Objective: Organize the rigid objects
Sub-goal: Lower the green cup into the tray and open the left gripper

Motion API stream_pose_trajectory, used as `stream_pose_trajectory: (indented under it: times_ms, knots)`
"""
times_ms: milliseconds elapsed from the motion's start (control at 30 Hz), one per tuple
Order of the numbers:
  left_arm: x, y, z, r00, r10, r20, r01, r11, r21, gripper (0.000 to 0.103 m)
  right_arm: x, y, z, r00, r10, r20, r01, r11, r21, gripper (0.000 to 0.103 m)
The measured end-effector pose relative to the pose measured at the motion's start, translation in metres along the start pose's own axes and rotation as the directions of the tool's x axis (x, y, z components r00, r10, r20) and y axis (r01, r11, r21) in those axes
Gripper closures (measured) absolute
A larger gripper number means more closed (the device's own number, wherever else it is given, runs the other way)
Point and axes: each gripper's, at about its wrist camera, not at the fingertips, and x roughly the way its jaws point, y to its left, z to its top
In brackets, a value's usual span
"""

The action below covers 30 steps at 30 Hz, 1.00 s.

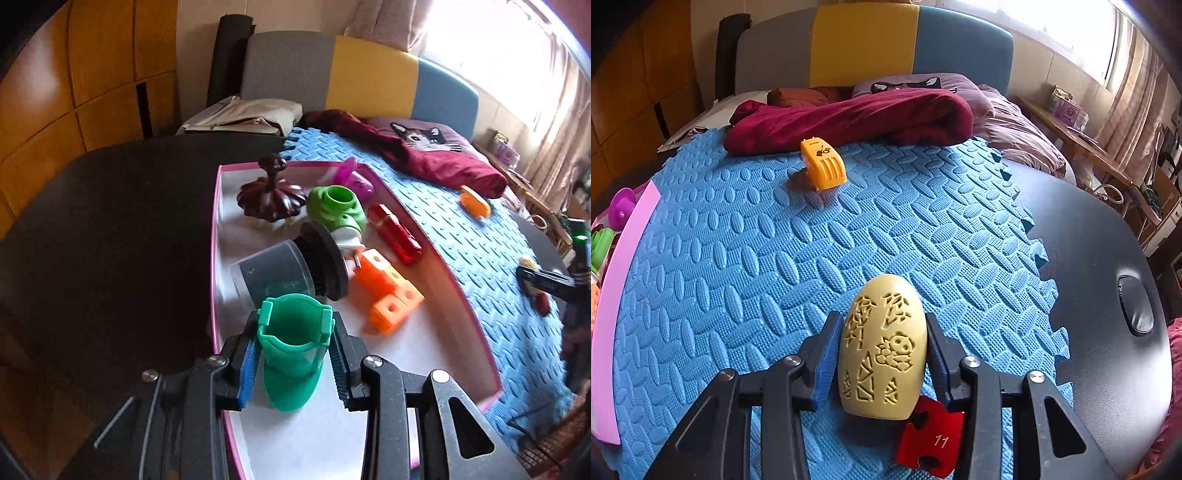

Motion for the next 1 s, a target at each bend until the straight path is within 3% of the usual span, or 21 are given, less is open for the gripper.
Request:
stream_pose_trajectory:
  times_ms: [200, 467, 700, 767, 1000]
  knots:
    - [0.011, 0.0, 0.009, 0.998, 0.049, 0.032, -0.05, 0.998, 0.032, 0.068, 0.0, 0.001, 0.0, 1.0, -0.004, 0.0, 0.004, 1.0, -0.008, 0.06]
    - [0.007, 0.001, 0.005, 0.998, 0.052, 0.029, -0.053, 0.998, 0.024, 0.066, 0.0, 0.001, 0.001, 1.0, -0.005, 0.0, 0.005, 1.0, -0.009, 0.06]
    - [-0.008, 0.003, 0.001, 0.996, 0.072, 0.05, -0.072, 0.997, 0.007, 0.056, -0.001, 0.001, 0.001, 1.0, -0.012, 0.004, 0.012, 1.0, -0.016, 0.06]
    - [-0.017, 0.003, -0.001, 0.994, 0.086, 0.07, -0.087, 0.996, 0.004, 0.047, -0.001, 0.002, 0.0, 1.0, -0.015, 0.006, 0.015, 1.0, -0.018, 0.06]
    - [-0.044, 0.007, -0.002, 0.984, 0.131, 0.12, -0.129, 0.991, -0.019, 0.044, -0.002, 0.003, 0.0, 1.0, -0.014, 0.008, 0.014, 1.0, -0.011, 0.06]
